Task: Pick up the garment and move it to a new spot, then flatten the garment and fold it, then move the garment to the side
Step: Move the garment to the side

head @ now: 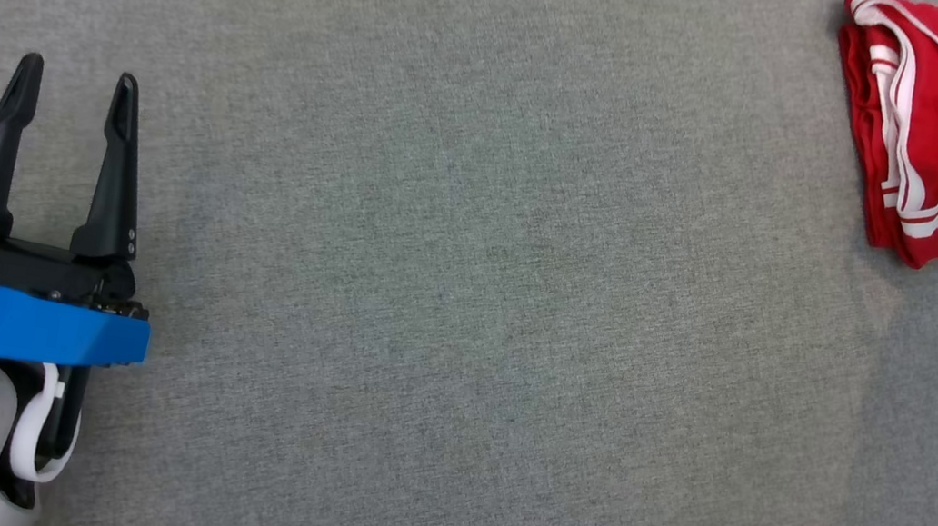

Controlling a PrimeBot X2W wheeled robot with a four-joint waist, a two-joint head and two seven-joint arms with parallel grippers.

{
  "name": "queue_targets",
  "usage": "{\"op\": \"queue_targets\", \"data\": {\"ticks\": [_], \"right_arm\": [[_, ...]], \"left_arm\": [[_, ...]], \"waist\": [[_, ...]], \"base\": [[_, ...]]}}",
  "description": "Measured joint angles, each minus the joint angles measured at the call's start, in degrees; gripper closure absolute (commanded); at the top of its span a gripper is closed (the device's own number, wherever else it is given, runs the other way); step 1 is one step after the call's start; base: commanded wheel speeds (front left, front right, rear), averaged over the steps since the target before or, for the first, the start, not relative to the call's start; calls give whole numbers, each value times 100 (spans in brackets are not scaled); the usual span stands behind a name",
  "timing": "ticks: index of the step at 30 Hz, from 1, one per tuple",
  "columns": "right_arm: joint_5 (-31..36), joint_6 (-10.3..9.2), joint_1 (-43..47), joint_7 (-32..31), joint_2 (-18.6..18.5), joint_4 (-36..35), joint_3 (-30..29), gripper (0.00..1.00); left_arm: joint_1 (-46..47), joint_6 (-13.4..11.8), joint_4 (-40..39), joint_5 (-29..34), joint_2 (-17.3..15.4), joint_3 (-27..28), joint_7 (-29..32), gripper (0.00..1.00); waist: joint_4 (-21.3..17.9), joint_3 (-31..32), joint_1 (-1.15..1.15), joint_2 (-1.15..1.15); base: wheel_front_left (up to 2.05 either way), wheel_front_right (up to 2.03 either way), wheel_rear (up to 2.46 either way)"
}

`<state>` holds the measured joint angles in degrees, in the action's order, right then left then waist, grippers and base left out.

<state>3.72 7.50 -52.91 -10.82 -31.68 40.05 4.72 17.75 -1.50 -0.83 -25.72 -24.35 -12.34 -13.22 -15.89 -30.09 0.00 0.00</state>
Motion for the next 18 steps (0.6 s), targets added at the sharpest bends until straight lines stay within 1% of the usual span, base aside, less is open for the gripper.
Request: {"op": "queue_targets", "data": {"ticks": [5,9,12,18], "right_arm": [[75,0,125,408,187,100,-90,0],[-193,0,584,869,570,-14,-169,0],[-553,0,1056,1295,856,-327,-266,0],[-907,-1,2343,1751,1456,-1322,-461,0]], "left_arm": [[-151,-16,188,-57,141,-25,-59,0],[-392,-14,431,-130,302,-36,-109,0],[-639,-21,620,-174,411,-30,-149,0],[-1130,-62,976,-218,541,4,-159,0]], "waist": [[97,305,0,0],[198,673,-1,0],[284,997,-1,0],[471,1677,-2,0]], "base": [[0,0,0],[0,0,0],[0,0,0],[0,0,0]]}}
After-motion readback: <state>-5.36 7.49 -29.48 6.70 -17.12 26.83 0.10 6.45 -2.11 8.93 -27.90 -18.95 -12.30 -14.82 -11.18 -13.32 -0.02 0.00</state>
